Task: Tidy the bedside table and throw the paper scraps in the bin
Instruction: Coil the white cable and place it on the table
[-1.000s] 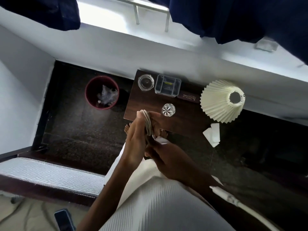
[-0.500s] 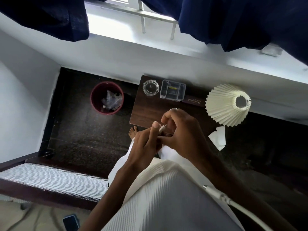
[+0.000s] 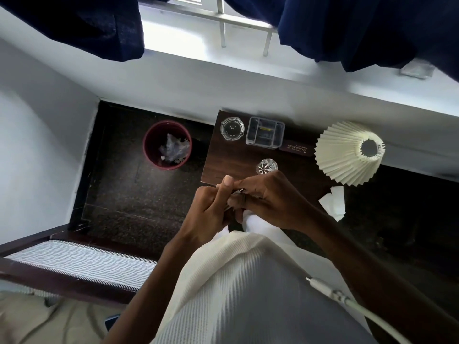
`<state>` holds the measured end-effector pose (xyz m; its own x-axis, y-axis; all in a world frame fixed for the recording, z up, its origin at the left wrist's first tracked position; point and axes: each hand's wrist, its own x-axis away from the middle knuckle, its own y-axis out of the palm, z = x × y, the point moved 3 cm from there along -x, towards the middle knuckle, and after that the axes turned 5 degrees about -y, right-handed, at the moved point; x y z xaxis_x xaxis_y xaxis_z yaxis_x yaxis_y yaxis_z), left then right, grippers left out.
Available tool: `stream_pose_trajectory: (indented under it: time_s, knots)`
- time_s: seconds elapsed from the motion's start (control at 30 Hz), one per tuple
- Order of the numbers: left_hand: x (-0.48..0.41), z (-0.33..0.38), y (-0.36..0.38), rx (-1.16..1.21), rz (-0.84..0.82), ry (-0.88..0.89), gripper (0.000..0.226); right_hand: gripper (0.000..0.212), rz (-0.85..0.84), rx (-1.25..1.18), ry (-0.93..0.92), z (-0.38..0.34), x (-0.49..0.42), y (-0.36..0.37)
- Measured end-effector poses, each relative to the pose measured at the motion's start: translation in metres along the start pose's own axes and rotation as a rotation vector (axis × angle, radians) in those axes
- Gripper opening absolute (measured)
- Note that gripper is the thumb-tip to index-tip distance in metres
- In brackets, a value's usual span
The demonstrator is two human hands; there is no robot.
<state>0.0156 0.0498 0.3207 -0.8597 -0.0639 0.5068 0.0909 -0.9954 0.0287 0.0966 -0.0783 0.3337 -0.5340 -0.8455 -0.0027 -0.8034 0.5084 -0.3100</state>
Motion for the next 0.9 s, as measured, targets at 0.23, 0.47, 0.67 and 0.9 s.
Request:
stream_pose_trajectory:
  time_s: [0.23, 0.47, 0.67, 0.9]
  knots:
    - [0.003, 0.0, 0.002, 0.053, 0.453, 0.16, 0.049, 0.024, 0.351, 0.119, 0.011, -0.008, 0.008, 0.021]
    - [0.004, -0.001, 0.001, 0.047, 0.255, 0.24, 0.024, 0.013, 0.554, -0.261, 0.352, -0.002, 0.022, 0.028]
    - [0.009, -0.004, -0.001, 0.134, 0.041, 0.295, 0.021, 0.029, 0.611, -0.513, 0.536, 0.004, 0.026, 0.034]
    - [0.005, -0.003, -0.005, -0.021, 0.212, 0.264, 0.012, 0.019, 0.65, -0.274, 0.407, 0.006, 0.032, 0.037]
